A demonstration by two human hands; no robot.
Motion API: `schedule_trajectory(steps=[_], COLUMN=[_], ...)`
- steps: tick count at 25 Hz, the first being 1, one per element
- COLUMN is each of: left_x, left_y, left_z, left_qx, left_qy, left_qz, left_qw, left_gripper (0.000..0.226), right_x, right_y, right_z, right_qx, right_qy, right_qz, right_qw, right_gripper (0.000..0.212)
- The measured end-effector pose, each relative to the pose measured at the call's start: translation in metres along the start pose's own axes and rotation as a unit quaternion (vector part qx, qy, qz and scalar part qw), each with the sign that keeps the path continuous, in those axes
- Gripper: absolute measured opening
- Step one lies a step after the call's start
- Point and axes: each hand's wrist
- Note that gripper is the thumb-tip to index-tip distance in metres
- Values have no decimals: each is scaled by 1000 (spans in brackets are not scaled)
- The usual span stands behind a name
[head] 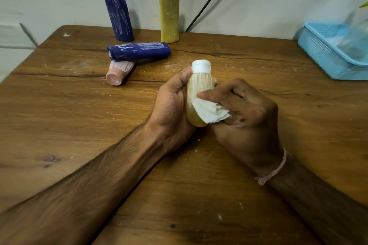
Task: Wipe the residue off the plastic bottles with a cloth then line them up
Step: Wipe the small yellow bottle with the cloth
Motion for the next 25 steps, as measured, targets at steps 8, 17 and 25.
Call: schedule_trajectory(steps=[8,17,25], left_x=[5,5,4], left_y=[4,7,6], left_z=[7,5,3], left_qx=[-5,37,52], left_qy=[-14,-9,-2], left_qz=[22,1,-16], left_qw=[1000,999,999], left_gripper=[47,51,51], right_x=[6,7,8], right_y=[1,6,7], right_z=[16,24,21], right_qx=[9,26,13], right_qy=[36,0,-7], right_qz=[-18,22,36], right_qw=[999,999,999], right_gripper=[26,21,19])
Point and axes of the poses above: each hand's wrist, its own x-axis towards the middle knuckle, its own y-axis out of the back of the hand, z = x × y, and after that the axes turned 6 degrees about -x, right-handed
